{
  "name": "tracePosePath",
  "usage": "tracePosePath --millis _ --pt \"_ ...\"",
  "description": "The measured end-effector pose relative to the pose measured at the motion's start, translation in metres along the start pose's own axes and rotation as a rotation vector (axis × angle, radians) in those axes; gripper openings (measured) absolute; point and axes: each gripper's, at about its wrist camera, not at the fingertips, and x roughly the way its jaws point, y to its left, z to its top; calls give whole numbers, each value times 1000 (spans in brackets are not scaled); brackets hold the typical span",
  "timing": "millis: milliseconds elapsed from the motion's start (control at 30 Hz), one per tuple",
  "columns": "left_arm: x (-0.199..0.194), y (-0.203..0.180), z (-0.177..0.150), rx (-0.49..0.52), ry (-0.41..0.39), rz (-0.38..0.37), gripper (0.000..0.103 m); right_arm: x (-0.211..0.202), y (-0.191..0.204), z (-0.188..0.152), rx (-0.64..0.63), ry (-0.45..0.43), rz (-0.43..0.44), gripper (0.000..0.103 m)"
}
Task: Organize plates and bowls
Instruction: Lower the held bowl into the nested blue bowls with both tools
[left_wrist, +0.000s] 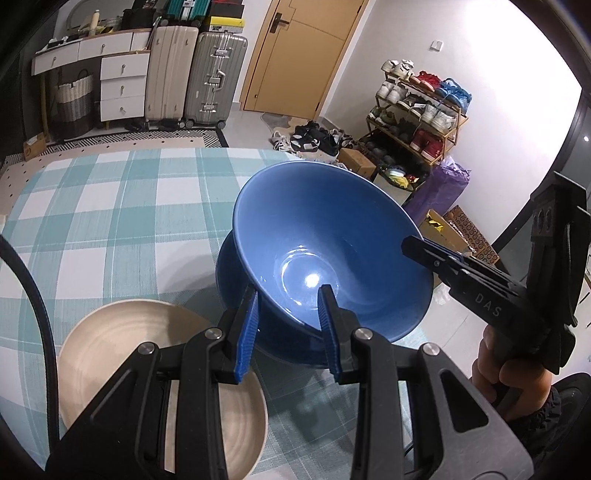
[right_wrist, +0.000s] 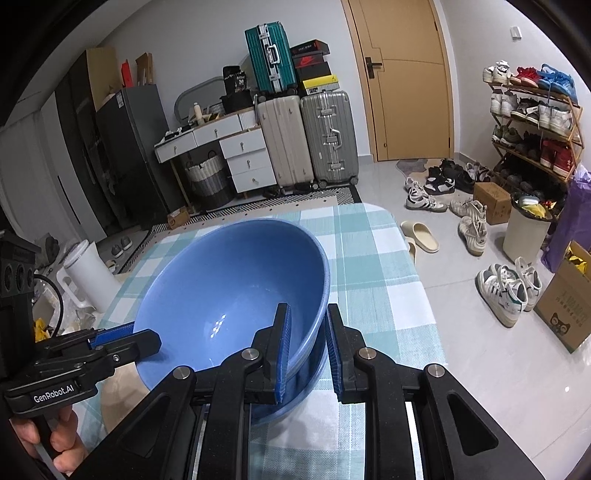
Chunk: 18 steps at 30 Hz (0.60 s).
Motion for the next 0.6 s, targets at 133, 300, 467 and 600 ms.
tracePosePath --millis 133,300,467,600 --pt "11 6 -3 -2 15 7 28 10 -3 -3 3 18 4 19" --pt "23 12 -3 5 28 22 28 18 -5 -8 -8 32 -1 19" --pt "33 14 -5 18 38 44 28 26 -2 -11 -31 43 -22 20" --pt "39 15 -7 29 44 60 28 31 3 -15 -58 44 -41 20"
